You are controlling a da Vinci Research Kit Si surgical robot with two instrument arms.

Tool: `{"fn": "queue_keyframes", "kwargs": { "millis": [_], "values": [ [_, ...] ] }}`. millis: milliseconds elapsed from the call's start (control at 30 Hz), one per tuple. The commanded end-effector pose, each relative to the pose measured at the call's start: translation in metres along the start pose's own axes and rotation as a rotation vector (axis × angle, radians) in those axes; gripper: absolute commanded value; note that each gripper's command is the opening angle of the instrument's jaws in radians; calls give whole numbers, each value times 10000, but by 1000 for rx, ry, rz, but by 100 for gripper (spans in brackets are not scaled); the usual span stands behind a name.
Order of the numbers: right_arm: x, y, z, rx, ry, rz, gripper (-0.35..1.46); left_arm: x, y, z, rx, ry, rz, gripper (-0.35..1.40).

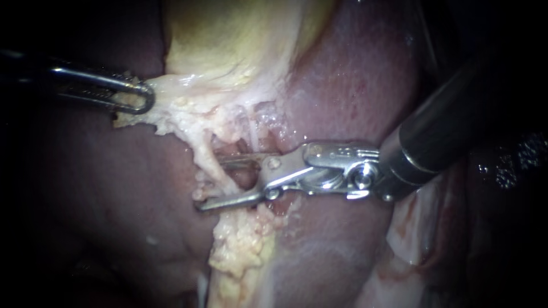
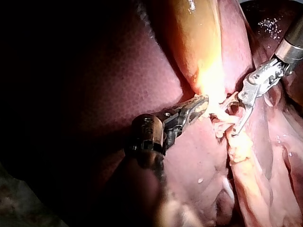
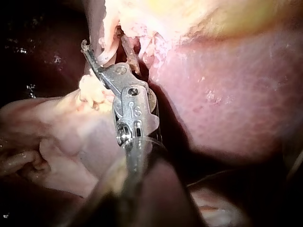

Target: Going back second clip left tube

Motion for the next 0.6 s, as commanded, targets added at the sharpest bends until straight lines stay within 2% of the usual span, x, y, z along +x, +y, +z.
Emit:
{"fn": "queue_keyframes", "kwargs": {
  "millis": [33,267,433,600],
  "values": [
    [0,-2,-2,5,-1,1,50,0,0,0,0,0,0,-35],
    [-1,-16,-8,60,-6,-25,50,0,0,0,0,0,0,-35],
    [-4,-23,10,105,-11,-34,50,0,0,0,0,0,0,-35],
    [-9,-25,23,112,-12,-53,50,-1,0,0,0,0,0,-35]
  ]
}}
